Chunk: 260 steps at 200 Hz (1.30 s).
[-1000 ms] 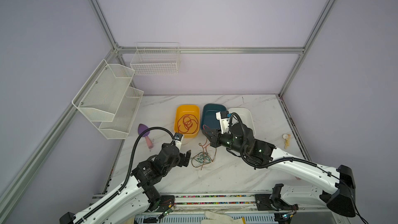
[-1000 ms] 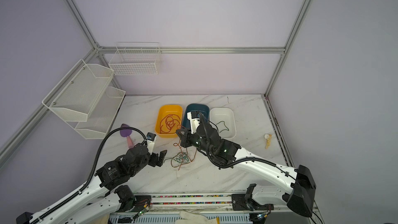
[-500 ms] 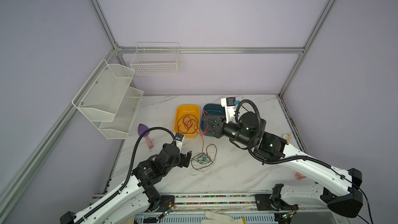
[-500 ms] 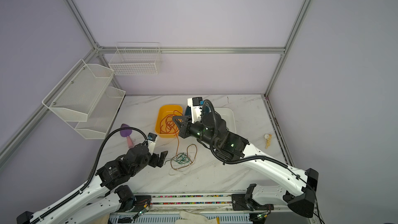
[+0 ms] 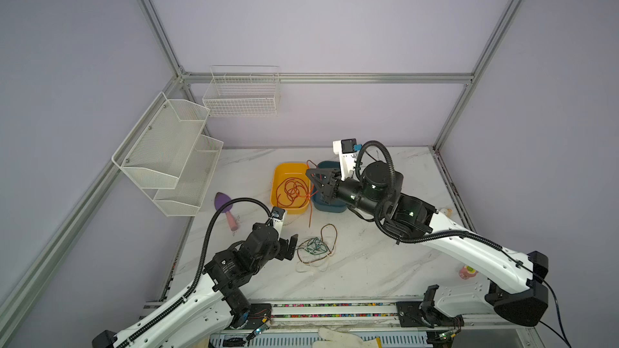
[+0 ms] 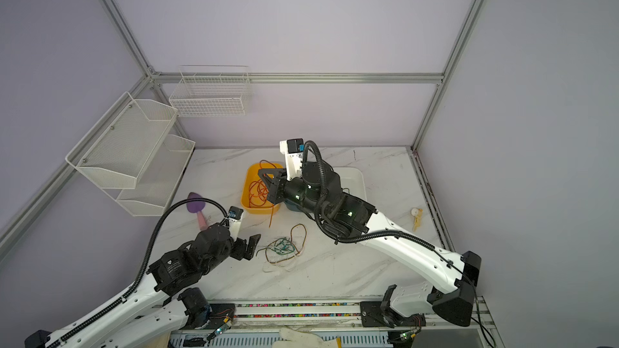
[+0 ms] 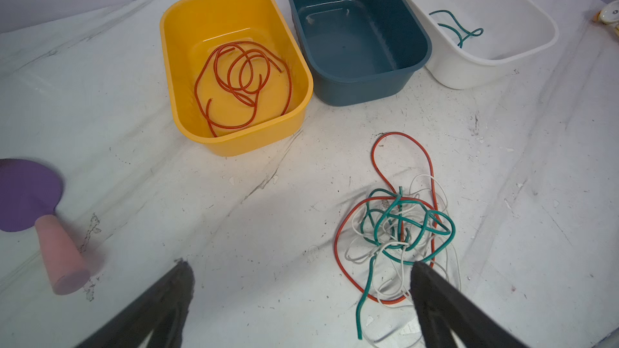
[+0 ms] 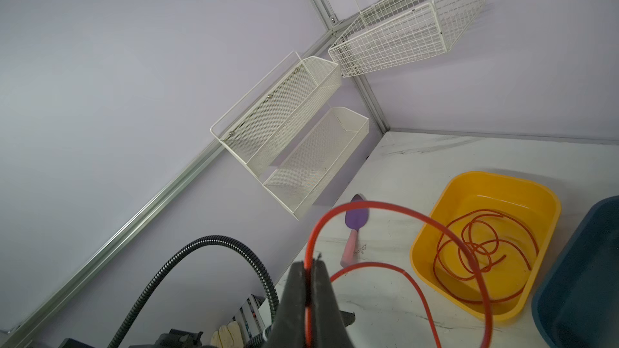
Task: Untangle the cables
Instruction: 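Carry the red wire over the yellow tub with the right gripper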
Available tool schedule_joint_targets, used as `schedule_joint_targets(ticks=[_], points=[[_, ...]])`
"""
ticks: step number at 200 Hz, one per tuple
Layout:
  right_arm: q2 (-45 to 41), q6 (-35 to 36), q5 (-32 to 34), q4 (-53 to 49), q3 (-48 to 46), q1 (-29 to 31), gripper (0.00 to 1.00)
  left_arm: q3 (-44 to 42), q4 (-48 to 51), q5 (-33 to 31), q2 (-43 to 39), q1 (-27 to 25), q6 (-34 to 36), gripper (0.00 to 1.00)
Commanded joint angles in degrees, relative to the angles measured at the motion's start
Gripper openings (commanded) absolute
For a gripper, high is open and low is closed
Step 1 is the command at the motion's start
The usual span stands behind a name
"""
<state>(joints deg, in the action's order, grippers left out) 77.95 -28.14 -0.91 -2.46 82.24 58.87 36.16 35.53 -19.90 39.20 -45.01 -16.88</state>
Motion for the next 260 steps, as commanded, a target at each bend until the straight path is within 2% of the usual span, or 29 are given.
schedule_joint_targets(ticks=[1,29,70,149,203,260], points=[[3.94,2.62,0.89,0.12,3.87,-0.36,0.0,2.6,-0.51,-0.32,-0.2,0.19,0.44,1.0],[9.0,2.42,-1.65,0.13,7.55,-3.11,0.0,2.6,-0.5,1.01,-0.79,0.18,0.8,1.0],[17.98,-0.42,-11.62,1.62,11.65,-10.4,0.0,2.05,-1.15,2.89,-2.17,0.19,1.54,1.0],[36.39,-2.89,-21.43,2.79,20.41,-15.81,0.0,-2.42,-6.19,4.53,-8.76,-0.49,4.32,1.0],[45.99,-4.04,-23.0,2.21,25.98,-16.51,0.0,-3.64,-7.4,4.58,-10.89,-0.7,6.82,1.0],[51.33,-3.59,-21.75,1.42,29.3,-16.84,0.0,-3.8,-7.5,4.72,-10.64,-0.9,7.04,1.0]])
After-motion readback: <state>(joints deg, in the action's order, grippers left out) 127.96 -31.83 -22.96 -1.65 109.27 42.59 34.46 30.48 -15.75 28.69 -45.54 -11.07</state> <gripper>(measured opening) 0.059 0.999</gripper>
